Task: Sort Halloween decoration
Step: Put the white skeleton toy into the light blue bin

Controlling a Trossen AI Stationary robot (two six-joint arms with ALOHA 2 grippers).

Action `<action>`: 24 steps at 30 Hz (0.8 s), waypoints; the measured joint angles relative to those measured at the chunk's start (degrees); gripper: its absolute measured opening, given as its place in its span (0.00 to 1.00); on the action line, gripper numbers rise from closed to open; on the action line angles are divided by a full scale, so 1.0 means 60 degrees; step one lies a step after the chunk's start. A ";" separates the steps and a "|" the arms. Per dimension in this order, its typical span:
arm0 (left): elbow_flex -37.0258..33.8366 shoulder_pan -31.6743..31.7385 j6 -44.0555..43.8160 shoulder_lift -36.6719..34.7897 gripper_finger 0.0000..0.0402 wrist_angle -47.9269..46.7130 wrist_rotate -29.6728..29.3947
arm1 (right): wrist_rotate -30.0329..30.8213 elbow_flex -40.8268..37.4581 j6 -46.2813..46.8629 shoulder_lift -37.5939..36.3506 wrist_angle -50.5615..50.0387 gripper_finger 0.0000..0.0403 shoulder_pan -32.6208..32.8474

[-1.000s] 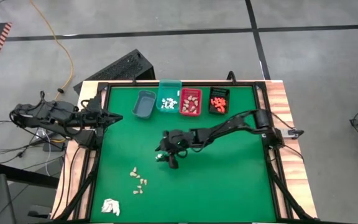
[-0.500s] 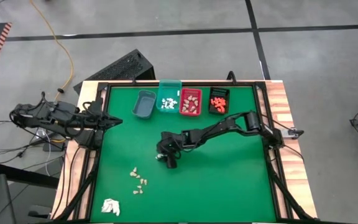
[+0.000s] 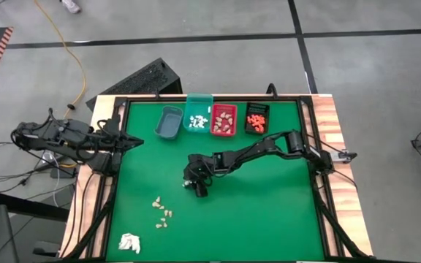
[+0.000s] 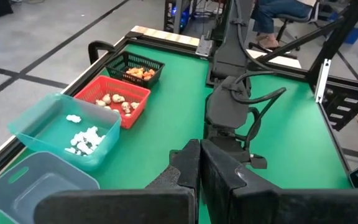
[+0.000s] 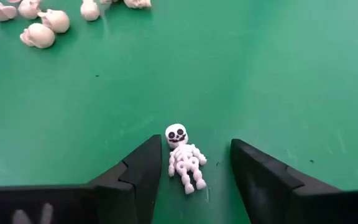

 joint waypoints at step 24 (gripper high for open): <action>0.0000 -0.0001 0.0133 0.0000 0.00 -0.0064 -0.0255 | 0.0053 0.0393 0.1416 -0.0363 -0.0619 0.02 -0.0236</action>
